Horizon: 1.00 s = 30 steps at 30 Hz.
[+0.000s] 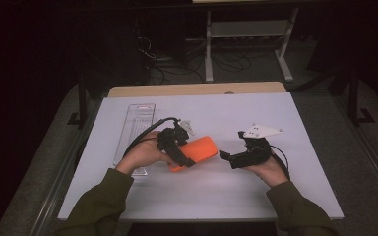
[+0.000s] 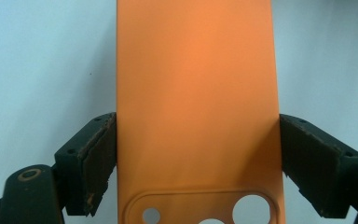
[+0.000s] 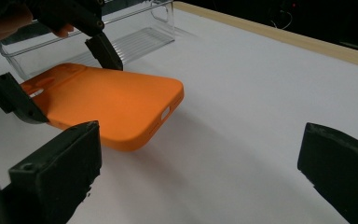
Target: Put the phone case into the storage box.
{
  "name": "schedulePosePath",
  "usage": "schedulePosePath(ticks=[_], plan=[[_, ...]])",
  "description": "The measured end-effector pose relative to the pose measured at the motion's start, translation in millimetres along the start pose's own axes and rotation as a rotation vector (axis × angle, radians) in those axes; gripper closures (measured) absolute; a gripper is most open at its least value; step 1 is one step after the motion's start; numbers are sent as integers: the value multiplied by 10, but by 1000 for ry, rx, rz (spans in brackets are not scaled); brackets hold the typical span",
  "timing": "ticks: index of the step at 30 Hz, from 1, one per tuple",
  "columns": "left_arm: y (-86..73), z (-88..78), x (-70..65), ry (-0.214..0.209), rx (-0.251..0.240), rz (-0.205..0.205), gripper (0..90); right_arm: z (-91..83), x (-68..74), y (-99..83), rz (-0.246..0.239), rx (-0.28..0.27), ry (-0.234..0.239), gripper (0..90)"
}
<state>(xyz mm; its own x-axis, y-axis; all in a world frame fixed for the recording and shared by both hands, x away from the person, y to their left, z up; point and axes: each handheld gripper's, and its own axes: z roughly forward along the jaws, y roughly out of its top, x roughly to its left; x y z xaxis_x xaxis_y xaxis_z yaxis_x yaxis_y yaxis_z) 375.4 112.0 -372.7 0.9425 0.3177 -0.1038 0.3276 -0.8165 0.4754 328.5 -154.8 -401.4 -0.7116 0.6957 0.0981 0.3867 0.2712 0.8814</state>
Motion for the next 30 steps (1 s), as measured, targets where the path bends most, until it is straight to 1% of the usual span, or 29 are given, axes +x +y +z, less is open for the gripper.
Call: schedulePosePath(ticks=[2,3,8,9,14,15,18,19,20,21,23,26,29,30], plan=[[0,0,1,0,1,1,155,6,8,-9,-8,7,-3,0],[-4,7,-2,2,-9,-3,155,17,16,-18,-15,7,-4,0],[-2,-8,8,2,2,2,155,32,39,-29,-33,15,-12,0],[-3,-8,7,2,2,2,155,33,50,-31,-36,23,-13,0],[-3,-7,5,2,2,2,155,42,56,-43,-62,23,-25,0],[-3,-7,6,2,2,2,155,41,65,-47,-60,30,-29,0],[-4,-1,3,2,2,0,155,49,72,-57,-78,34,-39,0],[-4,-1,1,1,6,0,155,53,82,-61,-75,36,-43,0],[-3,1,1,0,5,-1,155,56,81,-63,-84,36,-48,0],[-3,1,-1,0,5,-1,155,58,76,-69,-107,45,-60,0],[-3,1,0,0,5,0,155,61,78,-70,-112,44,-60,0],[-4,-1,5,2,2,2,155,66,86,-76,-133,46,-70,0],[-2,-5,10,3,4,6,155,82,109,-93,-169,58,-85,0],[-2,-5,8,3,4,7,155,83,118,-96,-173,61,-88,0]])
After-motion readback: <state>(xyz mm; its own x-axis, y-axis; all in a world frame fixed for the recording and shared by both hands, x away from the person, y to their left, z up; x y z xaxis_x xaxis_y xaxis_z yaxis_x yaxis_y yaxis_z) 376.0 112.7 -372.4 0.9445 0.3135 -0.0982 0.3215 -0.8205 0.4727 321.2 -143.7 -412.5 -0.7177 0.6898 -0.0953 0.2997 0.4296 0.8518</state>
